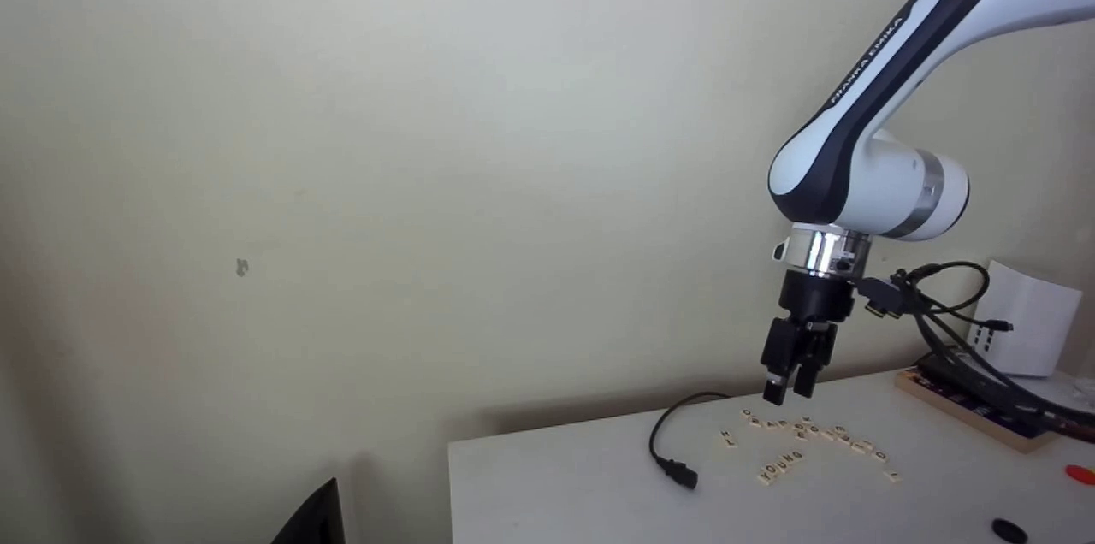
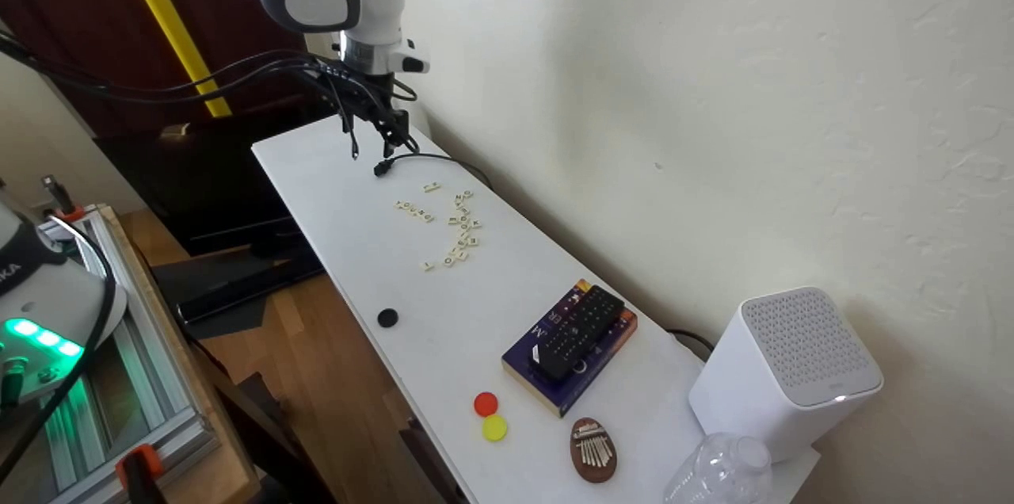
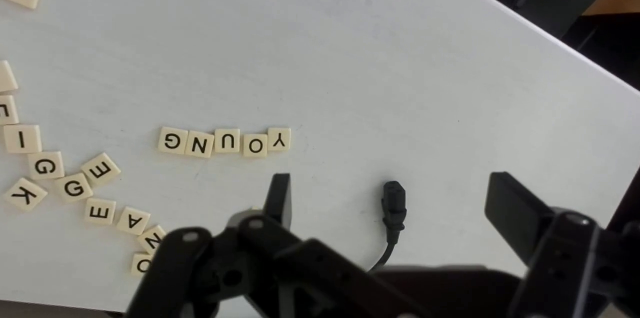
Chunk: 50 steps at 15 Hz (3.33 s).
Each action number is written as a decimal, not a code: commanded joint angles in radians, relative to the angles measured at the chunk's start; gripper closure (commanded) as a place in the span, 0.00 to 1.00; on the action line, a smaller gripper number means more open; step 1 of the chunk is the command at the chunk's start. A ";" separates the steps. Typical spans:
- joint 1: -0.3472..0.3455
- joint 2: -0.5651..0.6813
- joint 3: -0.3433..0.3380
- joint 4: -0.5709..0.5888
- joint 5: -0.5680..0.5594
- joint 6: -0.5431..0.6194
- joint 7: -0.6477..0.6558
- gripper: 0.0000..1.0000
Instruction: Move the letters YOUN the left, move the letters GIG to the front
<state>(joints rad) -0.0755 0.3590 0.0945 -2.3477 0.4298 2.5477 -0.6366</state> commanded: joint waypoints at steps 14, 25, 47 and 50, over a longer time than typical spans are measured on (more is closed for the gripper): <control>0.012 0.272 -0.029 0.239 -0.312 -0.203 0.252 0.00; 0.060 0.395 -0.085 0.335 -0.422 -0.185 0.459 0.00; 0.004 0.526 0.023 0.465 -0.374 -0.111 0.384 0.00; -0.021 0.538 0.061 0.483 -0.356 -0.147 0.352 0.00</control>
<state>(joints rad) -0.0577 0.8591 0.1073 -1.9124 0.0429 2.4449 -0.2357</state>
